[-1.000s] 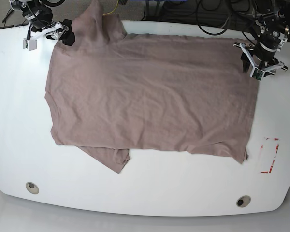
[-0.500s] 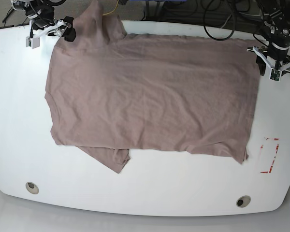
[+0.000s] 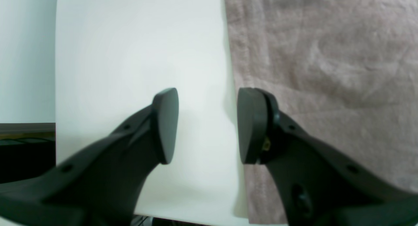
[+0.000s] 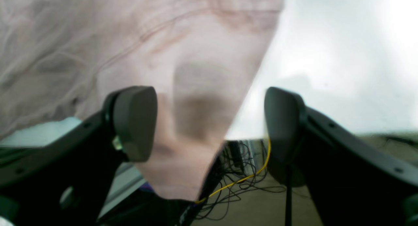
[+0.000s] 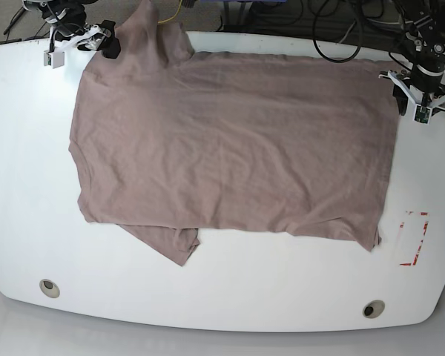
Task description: Layout the t-shirt on the table in an organized manner, then fold the t-shirt properly
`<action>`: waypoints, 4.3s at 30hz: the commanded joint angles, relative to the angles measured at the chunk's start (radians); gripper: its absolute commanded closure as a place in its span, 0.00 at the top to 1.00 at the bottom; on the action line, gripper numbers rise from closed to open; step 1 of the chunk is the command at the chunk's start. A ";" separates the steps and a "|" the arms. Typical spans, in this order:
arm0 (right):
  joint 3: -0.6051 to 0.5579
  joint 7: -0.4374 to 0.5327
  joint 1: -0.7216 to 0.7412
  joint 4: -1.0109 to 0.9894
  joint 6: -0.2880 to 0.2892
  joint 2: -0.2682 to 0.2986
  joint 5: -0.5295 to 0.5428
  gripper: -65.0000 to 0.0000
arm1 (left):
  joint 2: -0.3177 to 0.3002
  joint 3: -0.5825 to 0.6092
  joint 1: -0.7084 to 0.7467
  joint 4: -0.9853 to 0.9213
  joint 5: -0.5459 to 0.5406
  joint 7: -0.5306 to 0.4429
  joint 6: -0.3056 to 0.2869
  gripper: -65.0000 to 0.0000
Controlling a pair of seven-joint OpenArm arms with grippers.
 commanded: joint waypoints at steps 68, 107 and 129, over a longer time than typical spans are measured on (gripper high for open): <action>-0.111 -0.038 0.009 0.001 -0.009 -0.030 -0.013 0.00 | 0.020 -0.124 0.064 -0.042 -0.011 0.150 0.006 0.42; -0.111 -0.038 0.014 -0.002 -0.009 -0.030 -0.013 0.00 | 0.042 0.017 0.101 -0.069 -0.010 0.150 0.006 0.06; -0.111 -0.038 0.014 -0.002 -0.009 -0.033 -0.013 0.00 | 0.040 0.016 0.095 -0.062 -0.013 0.150 0.006 0.00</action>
